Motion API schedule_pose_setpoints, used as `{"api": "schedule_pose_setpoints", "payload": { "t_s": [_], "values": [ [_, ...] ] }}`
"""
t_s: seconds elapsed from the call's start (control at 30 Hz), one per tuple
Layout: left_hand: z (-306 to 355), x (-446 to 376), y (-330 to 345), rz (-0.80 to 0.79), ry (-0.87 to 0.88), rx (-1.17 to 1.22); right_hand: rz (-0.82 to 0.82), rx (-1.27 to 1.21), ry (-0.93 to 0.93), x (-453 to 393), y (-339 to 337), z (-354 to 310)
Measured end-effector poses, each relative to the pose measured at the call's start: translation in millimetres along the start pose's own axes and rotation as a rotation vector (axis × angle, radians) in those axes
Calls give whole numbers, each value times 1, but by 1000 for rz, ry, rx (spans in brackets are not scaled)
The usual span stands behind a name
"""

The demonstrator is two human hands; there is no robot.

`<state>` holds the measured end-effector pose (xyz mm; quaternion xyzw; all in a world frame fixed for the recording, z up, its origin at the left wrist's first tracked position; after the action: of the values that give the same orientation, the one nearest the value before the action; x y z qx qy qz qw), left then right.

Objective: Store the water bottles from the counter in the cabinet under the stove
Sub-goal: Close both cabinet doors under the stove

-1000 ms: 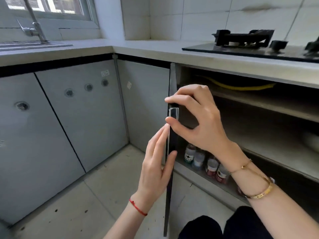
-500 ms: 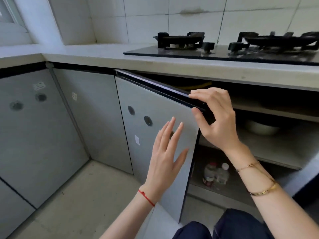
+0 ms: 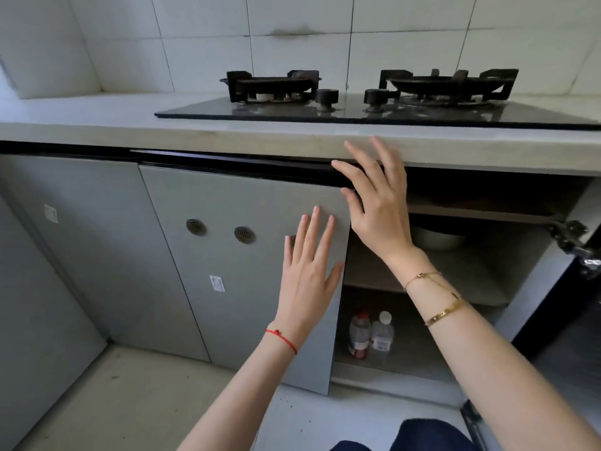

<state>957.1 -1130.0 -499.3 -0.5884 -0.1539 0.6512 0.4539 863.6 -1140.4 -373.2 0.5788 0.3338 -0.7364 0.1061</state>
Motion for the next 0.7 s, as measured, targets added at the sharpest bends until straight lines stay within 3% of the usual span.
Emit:
{"api": "schedule_pose_setpoints", "payload": {
  "t_s": [0.33, 0.7],
  "values": [
    [-3, -17, 16, -2, -27, -17, 79, 276, 29, 1, 6, 17],
    [0, -8, 7, 38, -29, 70, 9, 148, 14, 3, -1, 13]
  ]
}}
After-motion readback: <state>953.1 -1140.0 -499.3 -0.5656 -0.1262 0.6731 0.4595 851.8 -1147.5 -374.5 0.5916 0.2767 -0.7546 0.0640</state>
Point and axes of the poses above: each hand's wrist, its own x-axis away from the middle knuckle, its own y-axis out of the palm, z = x × y, the point moved 10 cm from there along -x, towards the middle knuckle, and after that the axes turned 2 degrees about -x, right-handed, at the moved point
